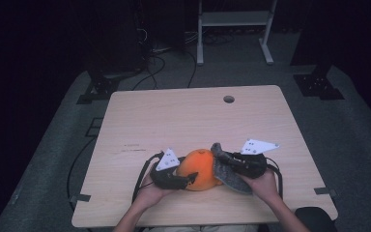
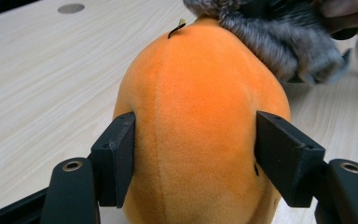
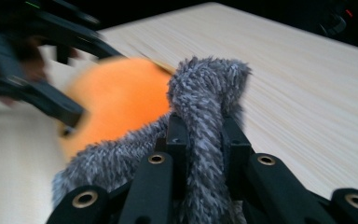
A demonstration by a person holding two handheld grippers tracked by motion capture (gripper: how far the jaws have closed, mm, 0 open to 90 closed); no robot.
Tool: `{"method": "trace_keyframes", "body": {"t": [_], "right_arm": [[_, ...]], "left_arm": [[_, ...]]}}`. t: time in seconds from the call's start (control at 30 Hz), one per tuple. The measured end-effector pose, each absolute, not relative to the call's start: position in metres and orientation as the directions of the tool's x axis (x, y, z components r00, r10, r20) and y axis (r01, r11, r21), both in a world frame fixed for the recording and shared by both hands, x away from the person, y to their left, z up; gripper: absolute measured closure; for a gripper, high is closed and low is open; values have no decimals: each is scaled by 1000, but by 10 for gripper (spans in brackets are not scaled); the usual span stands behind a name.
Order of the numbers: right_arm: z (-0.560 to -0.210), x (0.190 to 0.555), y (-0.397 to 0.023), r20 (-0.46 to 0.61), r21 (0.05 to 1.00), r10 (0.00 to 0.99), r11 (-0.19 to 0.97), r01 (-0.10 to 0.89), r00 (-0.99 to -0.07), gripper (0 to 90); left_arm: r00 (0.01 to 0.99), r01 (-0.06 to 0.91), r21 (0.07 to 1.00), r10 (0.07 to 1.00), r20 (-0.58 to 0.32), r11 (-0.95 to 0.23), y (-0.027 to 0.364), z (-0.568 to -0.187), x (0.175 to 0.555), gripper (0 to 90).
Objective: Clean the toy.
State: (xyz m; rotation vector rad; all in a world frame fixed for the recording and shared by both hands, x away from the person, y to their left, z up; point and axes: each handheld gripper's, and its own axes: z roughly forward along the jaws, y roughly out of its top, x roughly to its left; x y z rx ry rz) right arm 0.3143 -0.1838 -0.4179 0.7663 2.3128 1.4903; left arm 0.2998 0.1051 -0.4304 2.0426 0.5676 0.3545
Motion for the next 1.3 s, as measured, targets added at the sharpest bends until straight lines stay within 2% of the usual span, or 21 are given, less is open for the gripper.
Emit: {"method": "trace_keyframes", "body": {"t": [0.1,0.3,0.5,0.57,0.6,0.63,0.67,0.73,0.77,0.8,0.83,0.87,0.9,0.93,1.0,1.07,1.13,1.23,1.27,1.3], "right_arm": [[-412,306,-170,-6,913,538,346,214,-843,768],[-417,315,-182,38,898,585,336,284,-810,770],[-411,306,-169,12,912,531,341,227,-847,770],[-414,310,-172,26,908,537,340,245,-843,770],[-414,312,-174,27,905,540,344,249,-841,771],[-415,312,-176,15,900,537,360,246,-843,771],[-415,312,-176,15,900,537,360,246,-843,771],[-417,311,-177,12,896,538,368,247,-843,771],[-416,310,-176,25,903,521,354,243,-853,771],[-416,310,-176,25,903,521,354,243,-853,771],[-413,308,-169,26,911,491,347,224,-871,771],[-411,306,-165,16,914,477,349,206,-879,770],[-410,304,-161,5,915,469,355,193,-883,771],[-410,304,-161,5,915,469,355,193,-883,771],[-410,304,-160,-19,913,486,365,183,-874,771],[-412,311,-173,17,913,521,340,226,-853,771],[-412,312,-177,20,911,530,339,234,-848,771],[-416,311,-182,6,901,542,362,241,-840,773],[-416,311,-182,6,901,542,362,241,-840,773],[-416,312,-182,10,901,542,360,243,-841,773]], "left_arm": [[848,243,859,529,37,-450,103,-430,298,327],[853,222,859,519,60,-462,100,-429,295,328],[852,207,854,517,83,-478,100,-429,292,324],[855,221,860,516,56,-460,101,-428,293,300],[854,240,865,519,27,-440,103,-426,296,263],[841,292,871,539,-37,-395,106,-425,303,180],[841,292,871,539,-37,-395,106,-425,303,158],[830,345,863,550,-96,-369,109,-427,310,148],[831,361,858,543,-119,-365,110,-430,311,220],[830,350,862,547,-104,-368,108,-432,310,220],[837,290,871,546,-30,-397,103,-432,304,313],[837,290,871,546,-30,-397,103,-432,304,336],[841,227,868,538,53,-441,97,-428,298,348],[841,227,868,538,53,-441,97,-428,298,355],[851,208,870,522,64,-446,96,-427,294,355],[869,187,876,491,64,-444,96,-426,291,342],[877,182,878,477,59,-442,96,-426,291,267],[862,243,883,506,-8,-401,100,-424,298,156],[854,287,874,518,-49,-391,102,-425,302,156],[848,360,857,513,-134,-370,105,-430,310,148]]}}
